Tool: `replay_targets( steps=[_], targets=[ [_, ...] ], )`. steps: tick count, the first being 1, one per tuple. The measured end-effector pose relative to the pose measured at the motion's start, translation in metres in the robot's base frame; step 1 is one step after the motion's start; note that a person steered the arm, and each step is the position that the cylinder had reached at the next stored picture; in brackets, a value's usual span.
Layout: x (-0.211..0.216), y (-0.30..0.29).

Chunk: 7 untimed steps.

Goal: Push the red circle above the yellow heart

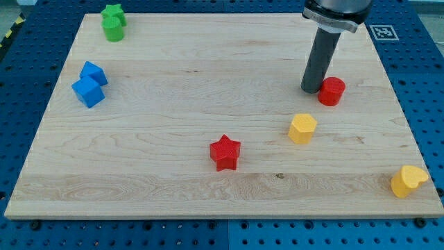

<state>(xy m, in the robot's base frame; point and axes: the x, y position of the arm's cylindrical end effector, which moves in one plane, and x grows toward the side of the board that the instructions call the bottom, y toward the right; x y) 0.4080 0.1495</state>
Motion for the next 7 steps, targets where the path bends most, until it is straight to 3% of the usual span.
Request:
replay_targets(
  steps=[3, 5, 6, 7],
  targets=[
    [0.022, 0.000],
    [-0.004, 0.080],
    [-0.005, 0.088],
    [0.000, 0.058]
  ],
)
